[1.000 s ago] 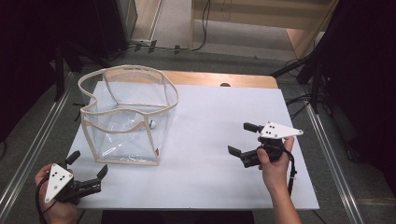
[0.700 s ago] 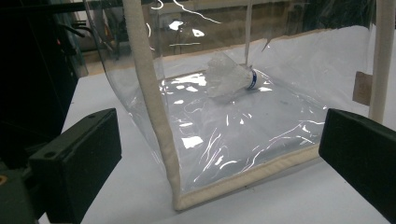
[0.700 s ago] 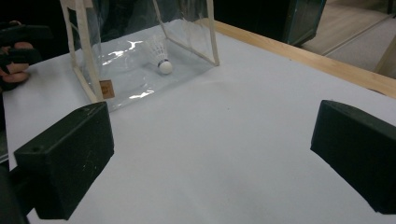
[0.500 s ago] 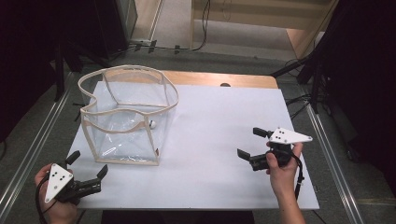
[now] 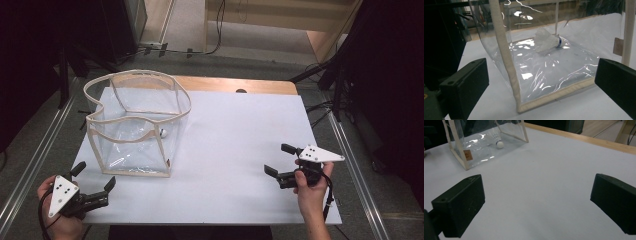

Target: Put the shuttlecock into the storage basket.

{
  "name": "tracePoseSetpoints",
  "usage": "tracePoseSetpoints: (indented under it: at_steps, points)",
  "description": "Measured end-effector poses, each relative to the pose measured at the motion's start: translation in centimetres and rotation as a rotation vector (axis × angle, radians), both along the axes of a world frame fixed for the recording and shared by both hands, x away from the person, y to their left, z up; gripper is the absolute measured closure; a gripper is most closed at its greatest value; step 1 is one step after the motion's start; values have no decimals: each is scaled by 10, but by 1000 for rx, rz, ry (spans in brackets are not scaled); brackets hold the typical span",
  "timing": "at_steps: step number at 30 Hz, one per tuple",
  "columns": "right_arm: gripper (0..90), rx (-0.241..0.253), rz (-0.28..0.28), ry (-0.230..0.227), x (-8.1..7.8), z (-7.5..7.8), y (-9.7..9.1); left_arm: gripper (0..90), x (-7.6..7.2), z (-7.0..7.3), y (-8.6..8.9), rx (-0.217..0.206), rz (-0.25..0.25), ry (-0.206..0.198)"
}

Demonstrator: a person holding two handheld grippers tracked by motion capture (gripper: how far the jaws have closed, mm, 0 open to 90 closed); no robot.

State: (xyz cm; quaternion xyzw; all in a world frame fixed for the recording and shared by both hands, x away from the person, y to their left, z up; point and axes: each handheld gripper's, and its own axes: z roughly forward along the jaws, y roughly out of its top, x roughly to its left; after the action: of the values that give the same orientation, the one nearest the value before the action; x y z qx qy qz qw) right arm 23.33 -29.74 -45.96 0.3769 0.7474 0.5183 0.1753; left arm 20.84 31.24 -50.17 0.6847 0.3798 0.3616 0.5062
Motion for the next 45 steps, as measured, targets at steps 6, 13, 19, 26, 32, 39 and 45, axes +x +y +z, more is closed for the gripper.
tracePoseSetpoints:
  at_steps: [6, 13, 19, 26, 32, 39, 45]
  points:
    - [0, 13, -25, 11, -7, -10, -10, 0, 0, 0, 0, 0, 0, 0]
    - [0, 10, -42, 30, -13, -20, -20, 0, 0, 0, 0, 0, 0, 0]
    - [0, 16, -59, 38, -15, -29, -28, 0, 0, 0, 0, 0, -1, -1]
    - [0, 34, -71, 41, -18, -34, -33, 0, 0, 0, 1, -2, 0, 0]
    - [0, 36, -91, 34, -22, -42, -44, 0, 0, 0, 0, 0, -6, -2]
    - [0, 43, -108, 44, -26, -48, -54, 0, 0, 0, 1, -2, -7, 1]
    - [0, 37, -132, 50, -29, -52, -66, 0, 0, 0, 0, 4, -9, 0]
